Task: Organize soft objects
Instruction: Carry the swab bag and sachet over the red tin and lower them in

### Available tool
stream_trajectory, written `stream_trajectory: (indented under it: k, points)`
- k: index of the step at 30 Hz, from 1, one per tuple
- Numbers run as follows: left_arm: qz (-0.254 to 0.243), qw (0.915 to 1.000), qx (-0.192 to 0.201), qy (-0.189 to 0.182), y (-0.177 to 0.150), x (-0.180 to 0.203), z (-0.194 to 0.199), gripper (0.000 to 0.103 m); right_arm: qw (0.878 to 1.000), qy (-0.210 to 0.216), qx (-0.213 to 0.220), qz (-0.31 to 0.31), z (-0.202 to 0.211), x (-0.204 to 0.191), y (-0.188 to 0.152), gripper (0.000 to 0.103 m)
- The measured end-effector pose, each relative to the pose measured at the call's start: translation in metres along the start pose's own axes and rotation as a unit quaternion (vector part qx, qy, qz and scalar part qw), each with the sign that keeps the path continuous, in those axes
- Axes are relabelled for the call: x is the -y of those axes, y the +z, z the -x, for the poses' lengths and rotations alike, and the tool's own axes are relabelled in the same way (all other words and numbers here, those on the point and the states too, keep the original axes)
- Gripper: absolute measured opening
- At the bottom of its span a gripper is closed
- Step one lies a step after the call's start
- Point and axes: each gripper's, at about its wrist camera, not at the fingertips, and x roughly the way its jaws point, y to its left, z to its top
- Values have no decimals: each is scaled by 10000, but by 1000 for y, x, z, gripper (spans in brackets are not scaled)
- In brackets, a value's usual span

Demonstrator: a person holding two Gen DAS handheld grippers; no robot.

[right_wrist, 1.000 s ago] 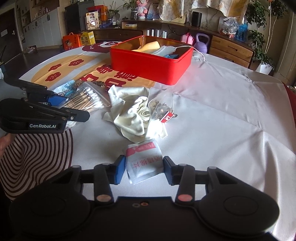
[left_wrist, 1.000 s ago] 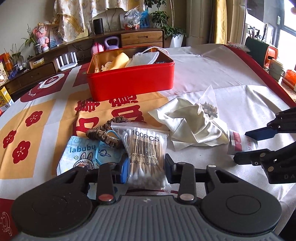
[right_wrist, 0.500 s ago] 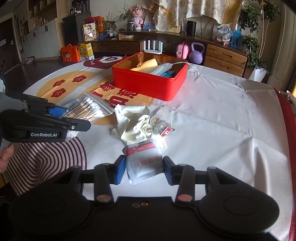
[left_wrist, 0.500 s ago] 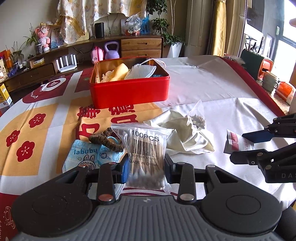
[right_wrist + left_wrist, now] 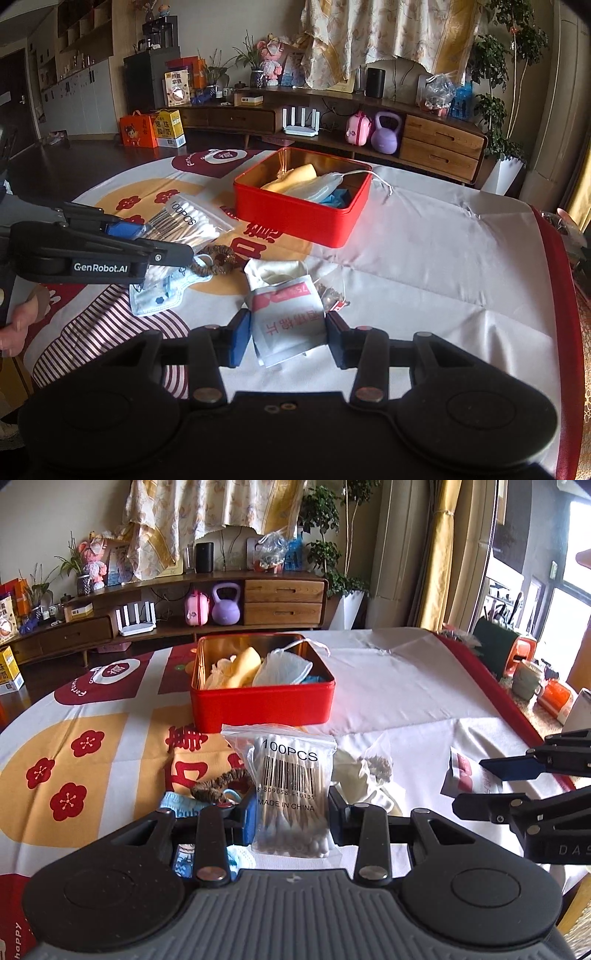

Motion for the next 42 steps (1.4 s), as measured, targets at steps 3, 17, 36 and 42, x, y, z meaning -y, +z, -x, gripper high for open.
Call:
stream_trajectory:
  k: [3, 17, 36, 42]
  points:
    - [21, 10000, 61, 10, 8, -1, 6, 36, 10000, -14, 73, 31, 5, -4, 8, 43]
    - [16, 9994, 353, -57, 50, -7, 17, 36, 9988, -167, 317, 347, 7, -14, 51, 43]
    - [-4, 9988, 495, 41, 110, -25, -20, 36, 9989, -281, 342, 166, -35, 4, 108, 43]
    - [-75, 9988, 460, 123, 120, -32, -44, 36, 9990, -306, 321, 57, -58, 15, 125, 43]
